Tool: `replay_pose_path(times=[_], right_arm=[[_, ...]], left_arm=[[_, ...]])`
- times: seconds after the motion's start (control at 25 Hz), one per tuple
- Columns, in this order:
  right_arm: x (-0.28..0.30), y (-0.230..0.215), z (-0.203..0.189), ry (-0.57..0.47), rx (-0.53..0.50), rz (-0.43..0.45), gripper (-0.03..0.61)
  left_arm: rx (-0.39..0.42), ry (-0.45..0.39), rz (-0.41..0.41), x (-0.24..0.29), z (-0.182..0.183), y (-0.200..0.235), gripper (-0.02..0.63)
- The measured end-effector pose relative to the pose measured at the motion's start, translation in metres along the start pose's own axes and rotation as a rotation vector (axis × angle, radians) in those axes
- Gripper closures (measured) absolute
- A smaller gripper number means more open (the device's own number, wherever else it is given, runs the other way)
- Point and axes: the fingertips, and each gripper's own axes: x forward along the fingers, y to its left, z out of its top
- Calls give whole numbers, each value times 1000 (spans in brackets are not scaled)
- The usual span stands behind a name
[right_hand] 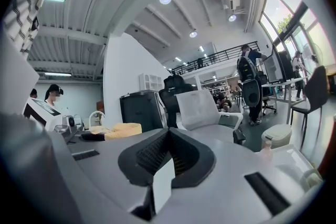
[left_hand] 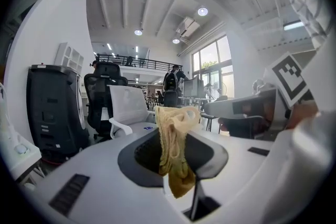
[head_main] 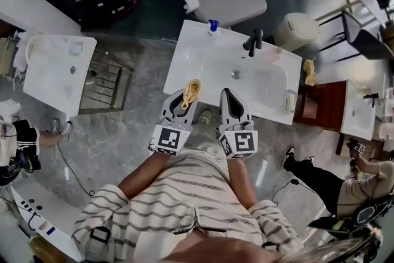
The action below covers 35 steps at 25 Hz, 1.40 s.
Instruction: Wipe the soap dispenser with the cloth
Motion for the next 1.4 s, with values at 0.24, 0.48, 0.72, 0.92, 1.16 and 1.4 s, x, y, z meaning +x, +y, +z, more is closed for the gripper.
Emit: replay_pose_path(times=[0.24,0.48,0.72,0.92,1.16,1.4], right_arm=[[41,-37,-6,26,24,37,578],[83,-58,-10,49,39,82,578],[121,-77,-15,40,51,100,578],[157,-86,-23,56,34,121,583],[191,-98,-36,78,33,124,564],[220,-108,-55,111,31,139,503]], left_arm=[[12,39,43,52,1,14,522],[25,54,89,86,4,34,522],[17,61,95,112,0,54,522],[0,55,77,132,-11,74,522],[-11,80,57,155,-24,93,522],[-25,96,37,171,-35,98,522]])
